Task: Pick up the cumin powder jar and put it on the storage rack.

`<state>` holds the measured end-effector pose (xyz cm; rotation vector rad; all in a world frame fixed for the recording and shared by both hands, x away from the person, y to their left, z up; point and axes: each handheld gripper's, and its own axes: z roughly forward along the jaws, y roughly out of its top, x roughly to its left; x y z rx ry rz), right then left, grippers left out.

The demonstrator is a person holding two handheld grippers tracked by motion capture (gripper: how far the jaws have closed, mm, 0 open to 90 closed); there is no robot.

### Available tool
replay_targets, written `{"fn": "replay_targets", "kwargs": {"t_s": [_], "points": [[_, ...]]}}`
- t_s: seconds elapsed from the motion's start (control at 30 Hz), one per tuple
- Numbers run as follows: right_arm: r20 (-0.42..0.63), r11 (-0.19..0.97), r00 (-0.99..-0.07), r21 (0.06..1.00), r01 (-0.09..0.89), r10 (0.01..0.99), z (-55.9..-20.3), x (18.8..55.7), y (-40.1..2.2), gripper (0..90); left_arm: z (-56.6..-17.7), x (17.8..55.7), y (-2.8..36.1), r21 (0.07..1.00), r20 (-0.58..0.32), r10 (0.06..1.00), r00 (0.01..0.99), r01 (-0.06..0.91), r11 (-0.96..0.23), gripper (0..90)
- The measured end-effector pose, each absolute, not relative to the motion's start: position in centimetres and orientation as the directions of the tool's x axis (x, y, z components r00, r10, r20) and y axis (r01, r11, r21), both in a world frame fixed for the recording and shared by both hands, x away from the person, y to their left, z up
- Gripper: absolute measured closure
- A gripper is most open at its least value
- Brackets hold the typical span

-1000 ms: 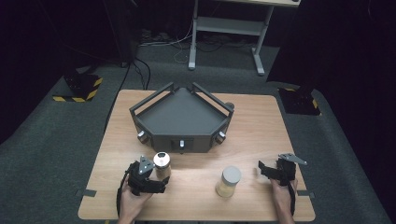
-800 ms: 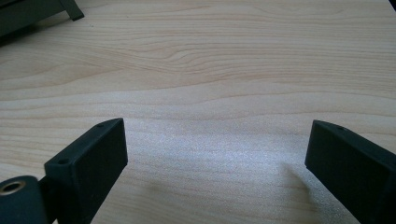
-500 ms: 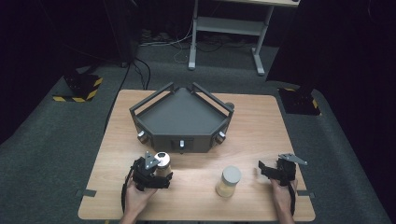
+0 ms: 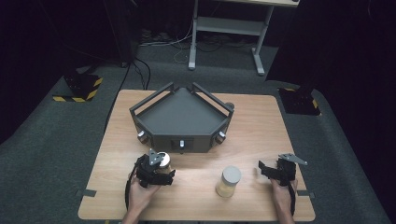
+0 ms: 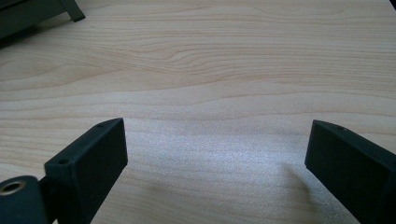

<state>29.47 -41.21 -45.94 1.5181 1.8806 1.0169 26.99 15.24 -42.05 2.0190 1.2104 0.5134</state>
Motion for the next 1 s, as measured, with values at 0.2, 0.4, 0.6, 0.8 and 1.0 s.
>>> {"fn": "replay_targets", "kwargs": {"t_s": [0.2,0.4,0.6,0.8,1.0], "points": [[0.066,0.091,-0.241,0.807,0.583,0.968,-45.9,29.5,-41.2,5.0,-42.0,27.4,14.7,0.737,-0.019,0.881,0.472,0.602,-0.307,7.1],[0.065,0.091,-0.242,0.808,0.582,0.968,-46.0,29.5,-41.3,5.0,-42.0,27.7,14.5,0.735,-0.020,0.886,0.463,0.608,-0.301,9.2],[0.064,0.092,-0.243,0.808,0.581,0.968,-46.0,29.4,-41.2,5.0,-42.0,27.9,14.1,0.727,-0.012,0.890,0.455,0.616,-0.305,11.2],[0.064,0.093,-0.244,0.808,0.581,0.968,-46.0,29.4,-41.3,5.1,-42.4,27.9,13.5,0.732,-0.008,0.905,0.426,0.619,-0.285,12.9],[0.065,0.093,-0.244,0.808,0.582,0.968,-46.0,29.5,-41.3,5.1,-42.4,28.1,13.1,0.726,0.003,0.907,0.422,0.622,-0.292,13.9]]}}
